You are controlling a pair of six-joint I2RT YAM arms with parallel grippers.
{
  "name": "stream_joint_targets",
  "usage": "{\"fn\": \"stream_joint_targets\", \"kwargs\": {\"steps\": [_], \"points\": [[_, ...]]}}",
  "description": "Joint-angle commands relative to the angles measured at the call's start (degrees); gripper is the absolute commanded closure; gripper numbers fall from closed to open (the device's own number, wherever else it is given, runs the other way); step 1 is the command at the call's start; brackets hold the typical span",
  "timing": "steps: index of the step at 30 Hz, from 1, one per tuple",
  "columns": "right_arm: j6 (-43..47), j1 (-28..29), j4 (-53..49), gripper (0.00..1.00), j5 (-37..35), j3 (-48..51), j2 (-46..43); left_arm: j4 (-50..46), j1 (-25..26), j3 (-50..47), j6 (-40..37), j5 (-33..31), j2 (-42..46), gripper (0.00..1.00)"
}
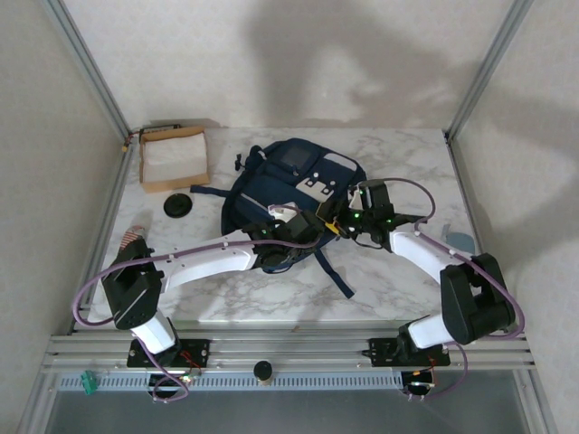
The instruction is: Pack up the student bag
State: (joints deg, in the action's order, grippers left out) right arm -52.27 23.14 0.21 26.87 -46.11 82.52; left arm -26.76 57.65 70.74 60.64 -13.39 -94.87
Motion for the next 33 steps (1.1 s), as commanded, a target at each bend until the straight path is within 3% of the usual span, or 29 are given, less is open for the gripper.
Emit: {"fn": "stream_joint_targets", "kwargs": {"steps": [1,10,15,19,23,25,33], "points": [[-1.66,1.06,0.58,0.47,-4.02,-0.94,1.85,-1.59,0.1,0.91,1.41,-2.61,1.79,0.77],[-4.27,5.38,2.01,0.43,-8.8,-4.75,8.36,-1.82,-0.25,-0.28,1.41,-3.99,3.17,0.75],[-2.87,7.83,0.53,0.52,-12.73,-10.6,9.64,-0.35,-0.52,-1.48,1.5,-3.76,4.35,0.73],[-4.39,7.98,3.84,0.66,-13.07,-8.89,8.44,-0.22,-0.58,-2.05,1.63,-4.32,5.06,0.73],[-7.08,7.73,8.27,0.93,-9.64,-7.15,7.27,0.71,-0.61,-2.19,1.93,-2.99,5.75,0.72],[-7.98,7.63,9.28,1.0,-8.98,-7.19,5.67,0.48,-0.61,-2.02,2.09,-2.62,6.16,0.69],[-13.62,4.29,15.62,1.0,-2.91,-6.9,0.4,-1.41,-0.82,-2.23,2.83,-4.17,9.3,0.52]]}}
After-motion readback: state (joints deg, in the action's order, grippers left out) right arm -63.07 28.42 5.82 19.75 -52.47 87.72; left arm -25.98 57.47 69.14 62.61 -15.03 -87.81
